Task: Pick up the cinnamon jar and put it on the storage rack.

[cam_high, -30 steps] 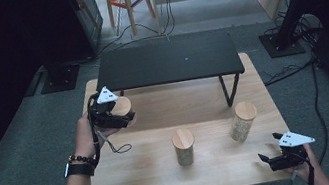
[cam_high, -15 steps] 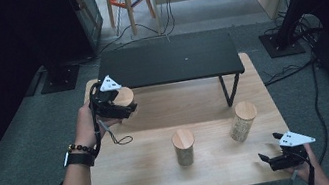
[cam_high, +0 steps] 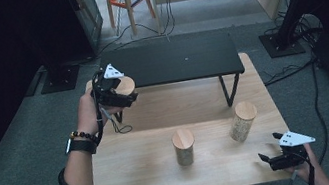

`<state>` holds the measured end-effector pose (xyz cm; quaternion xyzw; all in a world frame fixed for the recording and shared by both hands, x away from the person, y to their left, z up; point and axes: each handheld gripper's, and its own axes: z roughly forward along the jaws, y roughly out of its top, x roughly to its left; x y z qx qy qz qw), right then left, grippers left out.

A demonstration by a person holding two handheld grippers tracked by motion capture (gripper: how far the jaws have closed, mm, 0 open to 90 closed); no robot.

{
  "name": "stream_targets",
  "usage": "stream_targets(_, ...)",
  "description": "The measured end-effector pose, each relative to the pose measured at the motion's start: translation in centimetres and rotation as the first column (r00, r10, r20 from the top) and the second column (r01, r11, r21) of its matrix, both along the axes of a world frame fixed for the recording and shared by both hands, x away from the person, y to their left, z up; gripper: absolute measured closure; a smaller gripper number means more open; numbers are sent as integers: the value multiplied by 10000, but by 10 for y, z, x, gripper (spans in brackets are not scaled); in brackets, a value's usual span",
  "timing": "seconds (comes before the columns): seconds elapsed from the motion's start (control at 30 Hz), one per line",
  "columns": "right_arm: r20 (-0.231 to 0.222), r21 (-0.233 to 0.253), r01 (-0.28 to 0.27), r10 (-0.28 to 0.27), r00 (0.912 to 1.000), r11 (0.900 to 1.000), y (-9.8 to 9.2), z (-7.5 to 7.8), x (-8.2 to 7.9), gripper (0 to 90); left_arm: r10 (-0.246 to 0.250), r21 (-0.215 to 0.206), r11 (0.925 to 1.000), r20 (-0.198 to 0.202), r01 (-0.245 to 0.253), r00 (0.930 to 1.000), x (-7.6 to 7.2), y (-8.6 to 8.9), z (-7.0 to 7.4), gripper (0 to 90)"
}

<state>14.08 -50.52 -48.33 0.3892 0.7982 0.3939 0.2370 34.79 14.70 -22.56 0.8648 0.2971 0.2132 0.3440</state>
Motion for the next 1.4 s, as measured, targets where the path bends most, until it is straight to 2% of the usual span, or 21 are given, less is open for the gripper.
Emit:
stream_targets(0.13, 7, 0, -11, 11, 10000, 10000, 0, 0, 0, 10, 20, 301, 9995, -18, -20, 10000, 8, -8, 6, 258)
stream_targets(0.23, 2, -4, -13, 13, 10000, 10000, 0, 0, 0, 10, 61, 158, 9999, -21, -61, 10000, 13, -8, 7, 258)
stream_targets(0.47, -14, 31, -2, 2, 10000, 10000, -1, 0, 1, 10, 264, 240, 9994, -29, -263, 9996, 26, -13, 9, 258)
stream_targets(0.7, -11, 39, -2, 2, 10000, 10000, -1, 0, 1, 10, 449, 325, 9985, -298, -439, 9985, 48, -18, 15, 258)
stream_targets(0.93, -17, -5, -17, 17, 10000, 10000, 0, 0, 1, 10, 533, 350, 9980, -314, -522, 9981, 66, -21, 17, 258)
stream_targets(1.13, -6, 22, 24, -24, 10000, 10000, 0, 0, 2, 11, 556, 929, 9943, -399, -517, 9977, 86, -32, 26, 258)
stream_targets(1.27, -3, 35, -16, 16, 10000, 10000, -1, 0, 2, 13, 639, 799, 9950, -585, -592, 9962, 100, -33, 26, 258)
stream_targets(1.4, 16, 68, -30, 30, 10000, 10000, -2, 0, 2, 13, 745, 200, 9971, -841, -730, 9937, 112, -25, 22, 258)
